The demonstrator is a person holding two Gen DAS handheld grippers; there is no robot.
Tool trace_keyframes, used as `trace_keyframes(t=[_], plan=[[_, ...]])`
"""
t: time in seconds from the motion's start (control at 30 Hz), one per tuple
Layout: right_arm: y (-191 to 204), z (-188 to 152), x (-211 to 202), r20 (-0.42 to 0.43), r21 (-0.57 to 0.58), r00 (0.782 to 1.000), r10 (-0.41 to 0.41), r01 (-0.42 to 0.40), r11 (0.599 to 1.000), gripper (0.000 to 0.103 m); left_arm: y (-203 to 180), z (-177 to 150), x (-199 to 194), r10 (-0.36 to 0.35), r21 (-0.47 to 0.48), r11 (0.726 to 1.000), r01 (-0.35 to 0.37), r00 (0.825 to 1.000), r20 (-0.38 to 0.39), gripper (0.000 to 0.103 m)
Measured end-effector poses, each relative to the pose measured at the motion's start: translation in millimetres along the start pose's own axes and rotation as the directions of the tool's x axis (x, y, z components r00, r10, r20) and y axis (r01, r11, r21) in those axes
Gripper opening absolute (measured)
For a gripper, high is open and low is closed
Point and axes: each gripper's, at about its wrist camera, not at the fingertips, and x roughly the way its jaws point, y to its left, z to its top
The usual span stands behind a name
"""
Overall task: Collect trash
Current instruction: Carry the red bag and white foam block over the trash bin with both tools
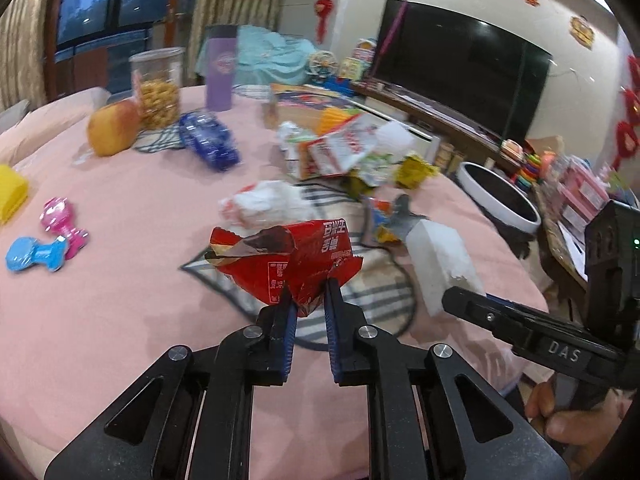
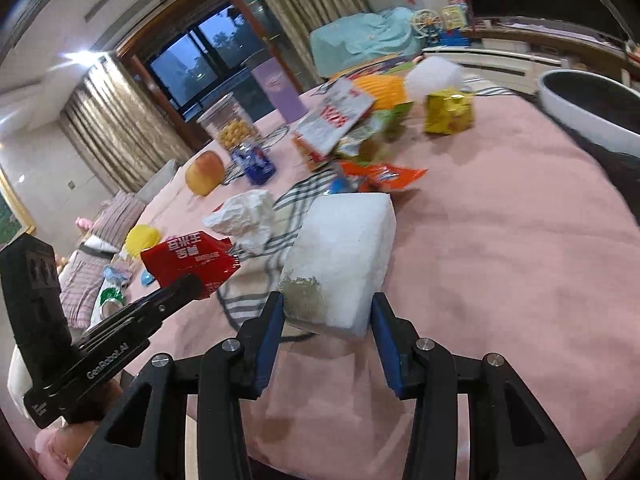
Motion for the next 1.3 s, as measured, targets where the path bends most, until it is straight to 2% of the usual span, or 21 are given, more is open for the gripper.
trace_keyframes(t=[0.33, 0.6, 1.3], plan=[[-47, 0, -37, 0.063, 0.085, 0.996, -0.056, 0.05, 0.995, 0.044, -51, 8, 10, -0.083, 0.078, 0.993, 0.084, 0.996, -0.013, 0.011], [-78, 8, -51, 0.08, 0.132, 0.993, -0.091, 0.08, 0.988, 0.045, -92, 18, 26, -0.135, 0.145, 0.98, 0.138, 0.99, -0.03, 0.011], [-140, 51, -79, 0.123, 0.186, 0.977, -0.176, 0.151, 0.971, 0.045, -169, 52, 76, -0.205, 0.229, 0.948, 0.221, 0.975, -0.091, 0.011]])
